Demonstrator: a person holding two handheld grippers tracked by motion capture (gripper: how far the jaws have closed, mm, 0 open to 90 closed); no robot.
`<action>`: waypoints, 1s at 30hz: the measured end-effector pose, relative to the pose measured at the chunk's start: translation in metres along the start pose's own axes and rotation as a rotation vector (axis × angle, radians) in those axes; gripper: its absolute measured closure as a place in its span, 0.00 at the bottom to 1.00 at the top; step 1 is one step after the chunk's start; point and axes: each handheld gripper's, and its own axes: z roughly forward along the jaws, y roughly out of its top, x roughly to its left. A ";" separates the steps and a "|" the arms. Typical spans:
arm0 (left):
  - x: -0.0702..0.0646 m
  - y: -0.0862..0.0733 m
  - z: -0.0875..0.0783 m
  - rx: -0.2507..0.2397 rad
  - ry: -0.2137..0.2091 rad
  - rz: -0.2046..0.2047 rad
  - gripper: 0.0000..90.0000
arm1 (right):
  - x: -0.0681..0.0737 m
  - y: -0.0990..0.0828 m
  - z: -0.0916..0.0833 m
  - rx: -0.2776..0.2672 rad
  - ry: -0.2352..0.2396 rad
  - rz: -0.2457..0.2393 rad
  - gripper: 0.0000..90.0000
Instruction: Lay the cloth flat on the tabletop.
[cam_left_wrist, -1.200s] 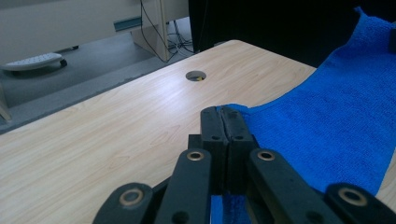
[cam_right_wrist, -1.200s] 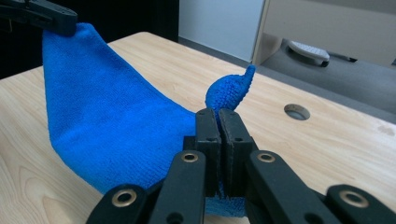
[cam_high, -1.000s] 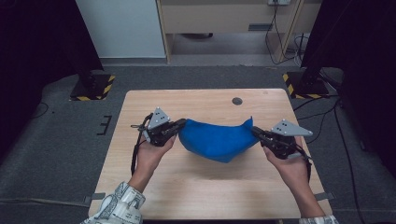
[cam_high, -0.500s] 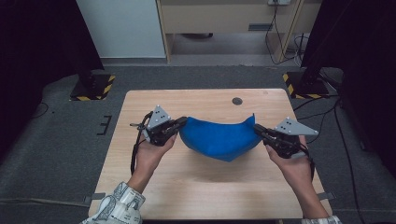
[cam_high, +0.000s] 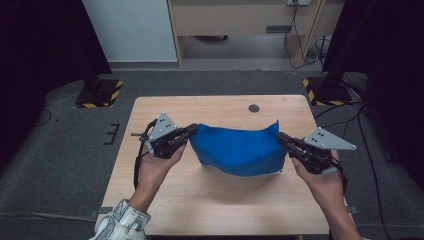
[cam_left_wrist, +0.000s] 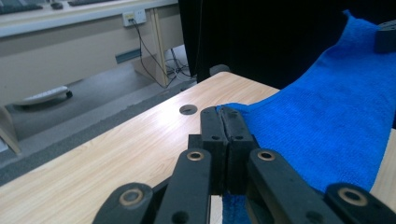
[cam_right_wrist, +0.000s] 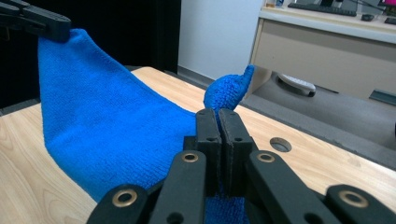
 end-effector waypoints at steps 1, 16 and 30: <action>-0.002 0.002 -0.002 -0.002 -0.003 0.003 0.99 | 0.001 0.001 -0.001 -0.004 0.000 -0.001 0.98; -0.019 0.010 -0.026 -0.009 -0.013 0.051 0.99 | 0.022 0.009 -0.034 -0.040 -0.009 -0.040 0.98; 0.028 -0.020 0.060 0.132 0.027 -0.023 0.99 | -0.021 -0.027 0.038 0.111 -0.070 0.037 0.98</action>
